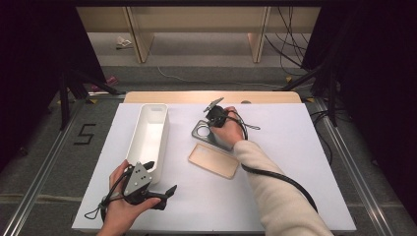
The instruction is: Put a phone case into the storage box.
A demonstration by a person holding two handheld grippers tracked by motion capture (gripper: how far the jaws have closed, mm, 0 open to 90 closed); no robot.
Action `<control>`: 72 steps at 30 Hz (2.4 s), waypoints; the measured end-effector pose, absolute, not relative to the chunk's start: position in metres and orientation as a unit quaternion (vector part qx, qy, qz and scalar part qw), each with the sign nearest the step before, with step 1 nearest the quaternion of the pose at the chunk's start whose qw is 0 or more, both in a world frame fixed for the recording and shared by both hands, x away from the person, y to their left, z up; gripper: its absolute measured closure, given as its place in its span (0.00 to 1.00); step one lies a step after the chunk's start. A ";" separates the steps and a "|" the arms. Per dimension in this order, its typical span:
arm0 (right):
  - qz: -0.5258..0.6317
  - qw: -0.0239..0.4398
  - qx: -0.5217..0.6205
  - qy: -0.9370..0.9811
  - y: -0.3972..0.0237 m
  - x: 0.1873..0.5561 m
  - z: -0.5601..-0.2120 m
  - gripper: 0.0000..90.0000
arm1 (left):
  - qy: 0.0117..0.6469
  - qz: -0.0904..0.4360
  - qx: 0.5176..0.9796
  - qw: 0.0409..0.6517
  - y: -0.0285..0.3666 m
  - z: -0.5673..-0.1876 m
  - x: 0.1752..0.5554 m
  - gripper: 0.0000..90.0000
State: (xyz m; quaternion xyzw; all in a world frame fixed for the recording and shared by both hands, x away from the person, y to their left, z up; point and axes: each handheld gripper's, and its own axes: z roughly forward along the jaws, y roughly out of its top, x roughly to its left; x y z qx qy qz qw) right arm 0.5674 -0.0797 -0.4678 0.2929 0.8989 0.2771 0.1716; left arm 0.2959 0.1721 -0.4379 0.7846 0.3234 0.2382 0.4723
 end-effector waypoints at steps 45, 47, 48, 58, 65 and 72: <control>0.258 0.184 0.405 0.858 -0.129 0.583 -0.472 1.00 | 0.320 0.239 0.786 0.472 0.172 -0.438 0.295 0.00; 0.258 0.186 0.416 0.852 -0.136 0.585 -0.471 1.00 | 0.320 0.239 0.786 0.471 0.172 -0.438 0.295 0.00; 0.258 0.187 0.422 0.849 -0.140 0.586 -0.470 1.00 | 0.319 0.239 0.786 0.471 0.172 -0.438 0.295 0.00; 0.251 0.186 0.445 0.839 -0.157 0.584 -0.468 1.00 | 0.318 0.241 0.787 0.471 0.171 -0.438 0.294 0.00; 0.245 0.191 0.445 0.840 -0.162 0.582 -0.466 1.00 | 0.318 0.241 0.787 0.471 0.172 -0.438 0.294 0.00; 0.241 0.194 0.447 0.839 -0.169 0.580 -0.465 1.00 | 0.317 0.241 0.787 0.471 0.171 -0.437 0.294 0.00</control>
